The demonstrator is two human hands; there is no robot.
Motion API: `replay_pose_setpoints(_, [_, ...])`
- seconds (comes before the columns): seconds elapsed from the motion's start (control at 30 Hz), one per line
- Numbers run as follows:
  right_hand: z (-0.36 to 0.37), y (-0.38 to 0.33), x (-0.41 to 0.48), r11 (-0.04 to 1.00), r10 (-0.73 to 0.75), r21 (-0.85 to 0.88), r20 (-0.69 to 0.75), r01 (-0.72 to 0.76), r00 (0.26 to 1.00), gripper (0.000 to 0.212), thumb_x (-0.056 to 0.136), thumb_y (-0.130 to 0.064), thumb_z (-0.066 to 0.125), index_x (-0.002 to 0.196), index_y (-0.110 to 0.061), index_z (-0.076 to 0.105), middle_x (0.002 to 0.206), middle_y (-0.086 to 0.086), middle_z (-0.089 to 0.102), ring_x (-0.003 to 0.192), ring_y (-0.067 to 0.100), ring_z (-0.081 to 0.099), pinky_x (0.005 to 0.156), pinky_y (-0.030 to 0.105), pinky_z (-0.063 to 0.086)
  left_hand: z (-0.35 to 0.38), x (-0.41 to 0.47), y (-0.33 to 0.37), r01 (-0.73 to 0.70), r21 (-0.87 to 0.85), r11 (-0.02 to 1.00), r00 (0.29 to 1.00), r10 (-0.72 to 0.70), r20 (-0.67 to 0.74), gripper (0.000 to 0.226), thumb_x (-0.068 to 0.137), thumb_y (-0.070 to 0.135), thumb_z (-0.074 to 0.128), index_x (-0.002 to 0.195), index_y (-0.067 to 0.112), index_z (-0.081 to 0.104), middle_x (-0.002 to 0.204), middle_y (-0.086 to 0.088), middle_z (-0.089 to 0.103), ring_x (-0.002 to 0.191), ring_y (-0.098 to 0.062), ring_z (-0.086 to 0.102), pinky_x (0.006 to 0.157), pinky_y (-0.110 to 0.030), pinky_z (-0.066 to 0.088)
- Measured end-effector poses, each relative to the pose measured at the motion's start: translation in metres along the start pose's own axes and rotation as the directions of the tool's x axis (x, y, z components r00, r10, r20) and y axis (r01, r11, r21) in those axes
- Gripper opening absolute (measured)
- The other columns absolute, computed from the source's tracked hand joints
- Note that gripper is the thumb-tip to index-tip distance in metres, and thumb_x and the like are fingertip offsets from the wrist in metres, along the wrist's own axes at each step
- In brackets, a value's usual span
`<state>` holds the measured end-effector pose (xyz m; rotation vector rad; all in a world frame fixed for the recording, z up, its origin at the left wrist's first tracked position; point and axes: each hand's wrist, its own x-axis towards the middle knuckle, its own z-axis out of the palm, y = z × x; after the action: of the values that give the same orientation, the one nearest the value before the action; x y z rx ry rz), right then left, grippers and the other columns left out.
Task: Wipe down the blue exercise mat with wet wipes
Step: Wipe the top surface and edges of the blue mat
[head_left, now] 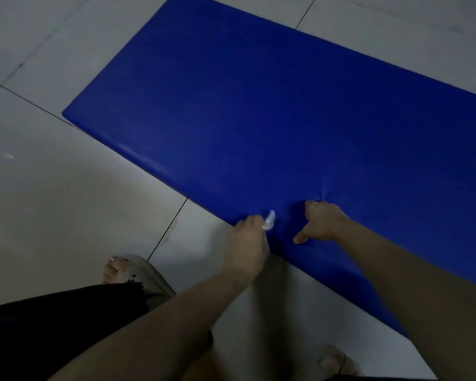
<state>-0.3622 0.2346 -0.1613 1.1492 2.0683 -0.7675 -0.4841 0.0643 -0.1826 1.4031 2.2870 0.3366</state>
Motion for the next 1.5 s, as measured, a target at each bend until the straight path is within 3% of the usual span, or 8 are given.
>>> replay_pose_setpoints(0.2, [0.004, 0.003, -0.002, 0.999, -0.012, 0.033, -0.055, 0.014, 0.998, 0.056, 0.070, -0.040, 0.086, 0.103, -0.015, 0.048, 0.104, 0.005, 0.054, 0.086, 0.019, 0.053, 0.062, 0.029, 0.042, 0.023, -0.016, 0.028, -0.060, -0.136, 0.989, 0.996, 0.067, 0.050, 0.010, 0.102, 0.029, 0.054, 0.095, 0.021, 0.054, 0.090, 0.004, 0.061, 0.075, -0.011, 0.055, 0.068, -0.032, 0.050])
replay_pose_setpoints(0.4, [0.020, 0.005, -0.042, 1.000, -0.010, 0.000, -0.188, 0.010, 0.982, 0.061, 0.084, -0.052, 0.074, 0.122, -0.015, 0.046, 0.128, 0.011, 0.044, 0.090, 0.022, 0.057, 0.073, 0.037, 0.053, 0.011, -0.018, 0.024, 0.433, -0.293, 0.853, 0.899, -0.434, 0.065, 0.030, 0.103, 0.048, 0.048, 0.108, 0.019, 0.048, 0.090, 0.000, 0.065, 0.075, -0.016, 0.062, 0.062, -0.032, 0.049])
replay_pose_setpoints(0.57, [0.033, 0.013, -0.078, 0.949, 0.137, -0.265, -0.142, -0.171, 0.980, 0.118, 0.068, -0.073, 0.075, 0.152, -0.014, 0.015, 0.144, 0.017, 0.028, 0.129, 0.032, 0.039, 0.089, 0.042, 0.052, 0.006, -0.005, 0.048, 0.654, -0.756, -0.027, 0.509, -0.724, 0.465, 0.068, 0.077, 0.067, 0.074, 0.113, 0.012, 0.058, 0.098, -0.005, 0.070, 0.080, -0.021, 0.069, 0.077, -0.039, 0.061])
replay_pose_setpoints(0.63, [0.040, 0.015, -0.088, 0.932, 0.190, -0.296, -0.089, -0.208, 0.978, 0.135, 0.064, -0.074, 0.077, 0.157, -0.014, -0.001, 0.154, 0.023, 0.015, 0.140, 0.038, 0.028, 0.099, 0.053, 0.048, 0.001, 0.005, 0.047, 0.641, -0.745, -0.185, 0.530, -0.595, 0.604, 0.062, 0.079, 0.049, 0.080, 0.118, 0.004, 0.064, 0.095, -0.009, 0.072, 0.077, -0.021, 0.069, 0.090, -0.041, 0.059])
replay_pose_setpoints(0.83, [0.046, 0.014, -0.092, 0.913, 0.106, -0.328, -0.382, -0.242, 0.918, 0.118, 0.086, -0.042, 0.069, 0.155, -0.013, -0.022, 0.162, 0.028, 0.002, 0.150, 0.042, 0.011, 0.110, 0.054, 0.038, -0.039, 0.033, 0.047, 0.487, -0.856, -0.174, 0.676, -0.546, 0.495, 0.050, 0.080, 0.026, 0.084, 0.121, 0.006, 0.063, 0.113, -0.014, 0.071, 0.100, -0.027, 0.071, 0.082, -0.037, 0.057])
replay_pose_setpoints(1.2, [0.028, -0.047, -0.038, 0.941, -0.284, -0.272, -0.303, 0.203, 0.910, 0.129, 0.073, -0.090, 0.050, 0.158, -0.020, -0.017, 0.166, 0.008, -0.019, 0.154, 0.026, -0.013, 0.125, 0.048, 0.002, -0.140, 0.087, -0.107, 0.297, -0.952, -0.076, 0.667, -0.697, 0.263, 0.026, 0.090, 0.015, 0.074, 0.109, 0.000, 0.067, 0.088, -0.008, 0.067, 0.056, -0.013, 0.058, 0.060, -0.023, 0.056])
replay_pose_setpoints(1.37, [0.029, -0.071, -0.025, 0.940, -0.224, -0.299, -0.186, 0.162, 0.957, 0.124, 0.075, -0.082, 0.057, 0.160, -0.022, -0.012, 0.166, 0.015, -0.015, 0.154, 0.034, -0.009, 0.123, 0.053, 0.014, -0.131, 0.083, -0.170, 0.471, -0.872, 0.133, 0.640, -0.732, 0.234, 0.044, 0.087, 0.030, 0.079, 0.112, -0.003, 0.064, 0.097, -0.011, 0.070, 0.080, -0.023, 0.073, 0.067, -0.032, 0.062])
replay_pose_setpoints(1.5, [0.020, -0.072, -0.018, 0.962, -0.230, -0.215, -0.314, 0.167, 0.921, 0.092, 0.084, -0.078, 0.051, 0.155, -0.022, 0.030, 0.160, 0.009, 0.023, 0.144, 0.029, 0.024, 0.113, 0.048, 0.034, -0.121, 0.078, -0.186, 0.677, -0.443, 0.588, 0.689, -0.717, 0.102, 0.050, 0.086, 0.058, 0.070, 0.094, 0.009, 0.065, 0.089, -0.007, 0.071, 0.073, -0.022, 0.068, 0.062, -0.031, 0.053])
